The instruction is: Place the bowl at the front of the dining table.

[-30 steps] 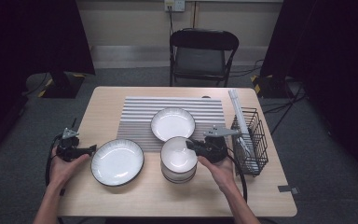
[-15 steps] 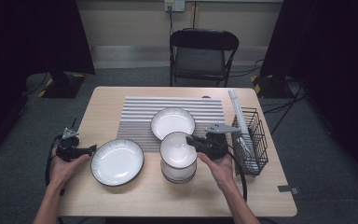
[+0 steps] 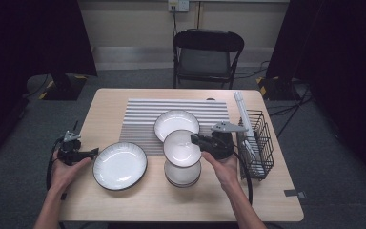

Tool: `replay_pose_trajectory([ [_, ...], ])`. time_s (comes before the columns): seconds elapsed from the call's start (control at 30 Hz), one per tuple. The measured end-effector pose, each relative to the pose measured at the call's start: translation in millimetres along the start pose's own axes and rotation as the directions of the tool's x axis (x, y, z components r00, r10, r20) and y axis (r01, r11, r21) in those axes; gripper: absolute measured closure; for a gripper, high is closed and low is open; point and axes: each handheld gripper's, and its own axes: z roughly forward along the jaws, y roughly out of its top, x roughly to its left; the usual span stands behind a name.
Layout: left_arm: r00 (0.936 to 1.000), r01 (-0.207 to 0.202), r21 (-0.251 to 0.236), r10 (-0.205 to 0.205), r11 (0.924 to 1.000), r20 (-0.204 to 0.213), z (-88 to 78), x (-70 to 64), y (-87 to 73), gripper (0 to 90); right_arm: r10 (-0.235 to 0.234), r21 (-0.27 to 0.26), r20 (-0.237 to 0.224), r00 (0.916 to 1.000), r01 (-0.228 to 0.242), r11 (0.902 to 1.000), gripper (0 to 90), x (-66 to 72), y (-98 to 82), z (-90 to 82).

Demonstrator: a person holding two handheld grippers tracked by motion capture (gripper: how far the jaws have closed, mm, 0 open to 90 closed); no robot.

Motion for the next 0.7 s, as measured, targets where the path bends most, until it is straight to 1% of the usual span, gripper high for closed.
replay_pose_trajectory([
  [0.2, 1.0000, 0.000, 0.000, 0.000, 1.0000, 0.000, 0.0, 0.0, 0.0, 14.5, 0.009, -0.011, 0.008, 0.9999, -0.009, 0.9999, 82.3, -0.1, 6.6, 2.3],
  [0.33, 1.0000, 0.000, 0.000, 0.000, 1.0000, 0.000, 0.0, 0.0, 0.0, 14.5, 0.006, -0.014, 0.011, 0.9999, -0.005, 0.9999, 82.2, -1.1, 11.0, 4.3],
  [0.4, 1.0000, 0.000, 0.000, 0.000, 1.0000, 0.000, 0.0, 0.0, 0.0, 14.5, 0.020, -0.018, 0.011, 0.9997, -0.020, 0.9996, 82.3, -2.4, 14.9, 5.8],
  [0.6, 1.0000, 0.000, 0.000, 0.000, 1.0000, 0.000, 0.0, 0.0, 0.0, 14.6, 0.021, -0.029, 0.030, 0.9993, -0.020, 0.9994, 82.4, -3.4, 20.6, 10.2],
  [0.7, 1.0000, 0.000, 0.000, 0.000, 1.0000, 0.000, 0.0, 0.0, 0.0, 14.5, 0.020, -0.031, 0.029, 0.9994, -0.019, 0.9993, 82.5, -4.1, 23.2, 13.8],
])
